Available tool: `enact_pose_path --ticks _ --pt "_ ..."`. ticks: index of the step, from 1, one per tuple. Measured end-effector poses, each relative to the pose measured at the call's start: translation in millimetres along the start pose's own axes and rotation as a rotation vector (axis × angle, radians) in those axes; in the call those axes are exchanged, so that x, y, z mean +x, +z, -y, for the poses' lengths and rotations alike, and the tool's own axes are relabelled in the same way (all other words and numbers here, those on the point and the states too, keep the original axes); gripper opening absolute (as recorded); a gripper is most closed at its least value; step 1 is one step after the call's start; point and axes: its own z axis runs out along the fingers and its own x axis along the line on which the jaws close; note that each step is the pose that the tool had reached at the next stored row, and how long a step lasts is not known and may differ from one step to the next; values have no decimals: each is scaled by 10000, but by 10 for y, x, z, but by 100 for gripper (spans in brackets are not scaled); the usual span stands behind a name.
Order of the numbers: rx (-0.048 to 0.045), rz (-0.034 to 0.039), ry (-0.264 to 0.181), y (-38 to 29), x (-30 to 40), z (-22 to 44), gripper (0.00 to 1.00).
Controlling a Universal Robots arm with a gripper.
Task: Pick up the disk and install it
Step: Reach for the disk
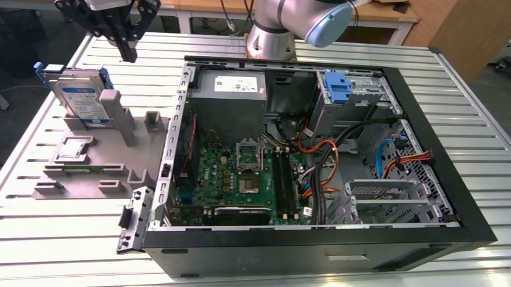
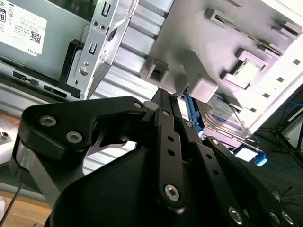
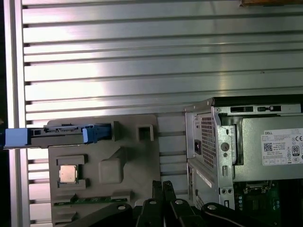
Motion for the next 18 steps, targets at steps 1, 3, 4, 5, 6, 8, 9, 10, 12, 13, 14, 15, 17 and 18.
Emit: enact_pose_path --ticks 1,3,4,5,6,8,9,10,12,13,14,15,17,18 --pt "0 0 0 0 5 0 15" --pt "1 -1 0 0 13 1 15" --pt "1 0 0 0 16 1 15" --pt "0 0 0 0 19 1 15" --pt "0 -1 -1 0 22 2 15" --pt "0 0 0 0 29 2 15" --pt "0 0 0 0 32 2 15" --pt "1 0 0 0 35 3 15" --pt "1 -1 0 0 43 3 15" --pt "0 0 1 1 46 3 15" --pt "0 0 0 1 50 4 15" --pt "0 0 0 1 53 4 15" --pt "0 0 0 1 60 5 15" --pt "0 0 0 1 64 5 15"
